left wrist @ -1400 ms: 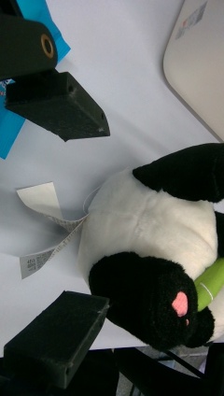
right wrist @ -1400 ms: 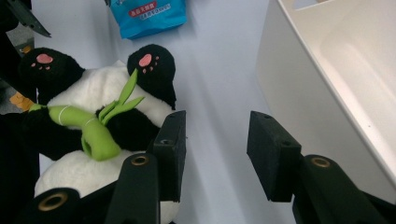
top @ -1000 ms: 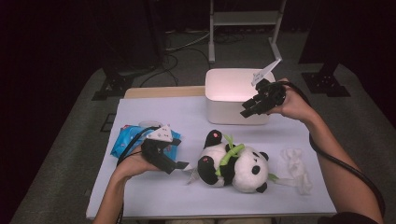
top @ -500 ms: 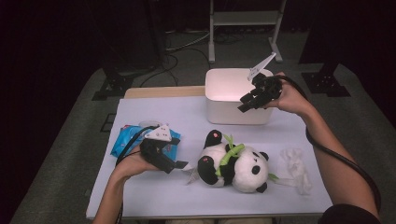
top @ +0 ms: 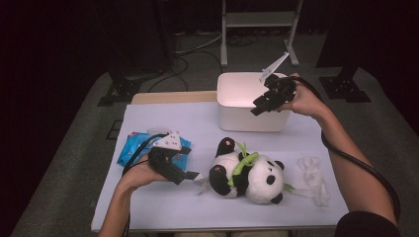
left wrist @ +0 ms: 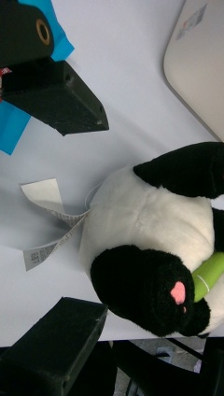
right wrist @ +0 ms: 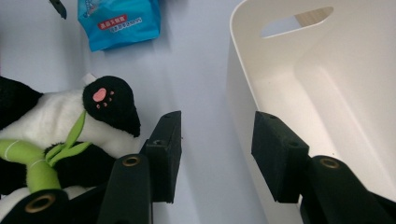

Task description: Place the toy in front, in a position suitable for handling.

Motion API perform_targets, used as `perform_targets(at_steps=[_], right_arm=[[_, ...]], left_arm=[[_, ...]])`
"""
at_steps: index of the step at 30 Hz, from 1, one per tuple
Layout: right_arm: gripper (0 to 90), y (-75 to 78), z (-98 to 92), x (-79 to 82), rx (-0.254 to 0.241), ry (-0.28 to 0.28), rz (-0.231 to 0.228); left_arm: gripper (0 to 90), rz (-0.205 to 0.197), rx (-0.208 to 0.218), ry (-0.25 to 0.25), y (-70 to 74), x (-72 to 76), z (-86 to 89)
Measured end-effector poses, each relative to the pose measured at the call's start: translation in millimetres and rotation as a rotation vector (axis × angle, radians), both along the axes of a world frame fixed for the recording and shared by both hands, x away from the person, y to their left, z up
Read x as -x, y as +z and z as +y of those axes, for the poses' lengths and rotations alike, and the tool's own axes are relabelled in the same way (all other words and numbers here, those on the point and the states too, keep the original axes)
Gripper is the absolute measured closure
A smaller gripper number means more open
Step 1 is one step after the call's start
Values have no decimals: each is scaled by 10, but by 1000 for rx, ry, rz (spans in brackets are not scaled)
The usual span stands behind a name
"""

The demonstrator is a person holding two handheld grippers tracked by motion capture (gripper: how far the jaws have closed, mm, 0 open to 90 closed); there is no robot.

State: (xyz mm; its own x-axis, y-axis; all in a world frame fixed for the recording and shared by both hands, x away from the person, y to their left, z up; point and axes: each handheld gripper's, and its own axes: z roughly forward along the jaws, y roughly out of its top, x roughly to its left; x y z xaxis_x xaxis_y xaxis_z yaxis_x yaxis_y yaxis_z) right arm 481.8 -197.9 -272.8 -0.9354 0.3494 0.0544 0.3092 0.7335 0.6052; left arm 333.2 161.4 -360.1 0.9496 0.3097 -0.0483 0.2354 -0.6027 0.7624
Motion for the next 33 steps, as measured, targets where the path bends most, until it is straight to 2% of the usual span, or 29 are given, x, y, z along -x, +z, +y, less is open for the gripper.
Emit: perform_targets(at_steps=[8,16,21,33], right_arm=[[524,-67,13,-118,20,-11,3],[533,-129,51,-207,27,-22,3],[534,-192,97,-244,53,-18,-4],[576,-260,164,-301,70,-29,-12]], left_arm=[[101,0,14,9,14,9,21],[102,5,10,2,6,5,29],[101,5,11,5,3,0,38],[101,2,14,1,16,6,49]])
